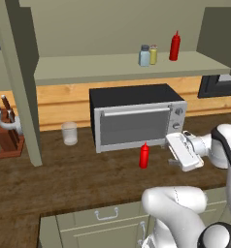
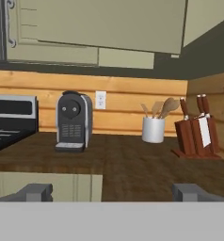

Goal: Put the shaker and condiment bottle from the counter next to their counterparts in the cabinet.

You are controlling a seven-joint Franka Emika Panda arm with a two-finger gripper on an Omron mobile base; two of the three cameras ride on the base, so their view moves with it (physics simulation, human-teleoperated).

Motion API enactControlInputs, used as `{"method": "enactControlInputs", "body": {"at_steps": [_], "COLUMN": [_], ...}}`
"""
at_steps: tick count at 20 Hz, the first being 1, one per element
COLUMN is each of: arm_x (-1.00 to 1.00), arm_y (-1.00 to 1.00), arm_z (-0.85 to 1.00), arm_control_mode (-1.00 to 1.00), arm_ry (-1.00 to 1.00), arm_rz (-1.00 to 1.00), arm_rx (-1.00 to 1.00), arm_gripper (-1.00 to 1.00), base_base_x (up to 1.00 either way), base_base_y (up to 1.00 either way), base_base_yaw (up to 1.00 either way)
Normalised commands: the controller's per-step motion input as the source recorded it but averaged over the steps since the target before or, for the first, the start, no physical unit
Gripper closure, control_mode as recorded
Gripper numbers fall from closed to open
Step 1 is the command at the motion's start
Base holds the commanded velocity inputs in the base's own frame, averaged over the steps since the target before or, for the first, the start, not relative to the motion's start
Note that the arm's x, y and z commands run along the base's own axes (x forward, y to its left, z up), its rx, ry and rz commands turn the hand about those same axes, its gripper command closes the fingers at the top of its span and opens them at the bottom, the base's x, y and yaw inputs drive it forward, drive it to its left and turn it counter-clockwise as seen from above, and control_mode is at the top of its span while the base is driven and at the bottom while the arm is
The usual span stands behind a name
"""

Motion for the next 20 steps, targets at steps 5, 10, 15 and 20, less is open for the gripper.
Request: {"method": "enactControlInputs", "body": {"at_steps": [5, 10, 15, 20], "arm_x": [0.11, 0.23, 0.17, 0.1], "arm_y": [0.0, 0.0, 0.0, 0.0], "arm_z": [0.0, 0.0, 0.0, 0.0], "arm_control_mode": [-1.0, -1.0, -1.0, -1.0], "arm_ry": [0.0, 0.0, 0.0, 0.0], "arm_rz": [0.0, 0.0, 0.0, 0.0], "arm_rx": [0.0, 0.0, 0.0, 0.0], "arm_gripper": [-1.0, -1.0, -1.0, -1.0], "base_base_x": [0.0, 0.0, 0.0, 0.0], "base_base_y": [0.0, 0.0, 0.0, 0.0], "base_base_yaw": [0.0, 0.0, 0.0, 0.0]}}
